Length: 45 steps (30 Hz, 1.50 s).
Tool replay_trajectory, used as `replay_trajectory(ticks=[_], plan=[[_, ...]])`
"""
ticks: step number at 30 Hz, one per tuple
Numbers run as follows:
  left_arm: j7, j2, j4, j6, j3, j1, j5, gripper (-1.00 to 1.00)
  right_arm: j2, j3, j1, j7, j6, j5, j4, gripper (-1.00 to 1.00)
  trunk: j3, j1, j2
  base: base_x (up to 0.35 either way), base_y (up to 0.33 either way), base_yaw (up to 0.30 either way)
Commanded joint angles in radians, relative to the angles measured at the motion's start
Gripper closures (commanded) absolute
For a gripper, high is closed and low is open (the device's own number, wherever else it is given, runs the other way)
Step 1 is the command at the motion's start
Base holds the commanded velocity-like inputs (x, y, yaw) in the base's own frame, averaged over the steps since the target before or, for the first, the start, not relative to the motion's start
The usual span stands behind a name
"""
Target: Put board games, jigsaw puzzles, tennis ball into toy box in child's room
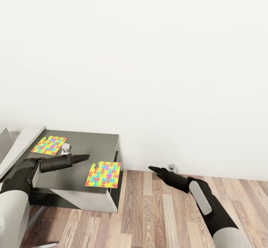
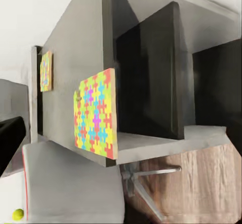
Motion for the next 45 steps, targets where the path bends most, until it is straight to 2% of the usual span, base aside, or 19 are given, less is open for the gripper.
replay_trajectory(ticks=[1,4,9,45], plan=[[-0.009,-0.001,-0.011,0.018,0.003,0.002,-0.011,-1.00,0.006,0.002,-0.008,0.000,0.021,-0.002,0.009,-1.00,-0.002,0.001,-0.002,0.000,0.000,0.000],[-0.009,-0.004,-0.051,0.063,0.003,0.010,-0.011,-1.00,0.029,0.004,-0.030,-0.002,0.075,-0.001,0.031,-1.00,-0.002,0.001,-0.002,0.000,0.000,0.000],[-0.009,-0.008,-0.074,0.084,0.004,0.014,-0.010,-1.00,0.038,0.004,-0.041,0.000,0.097,0.001,0.044,-1.00,-0.002,0.001,-0.002,0.000,0.000,0.000],[-0.009,-0.006,-0.079,0.089,0.004,0.017,-0.009,-1.00,0.040,0.002,-0.043,-0.001,0.087,0.000,0.053,-1.00,-0.004,0.001,-0.002,0.020,0.085,0.000]])
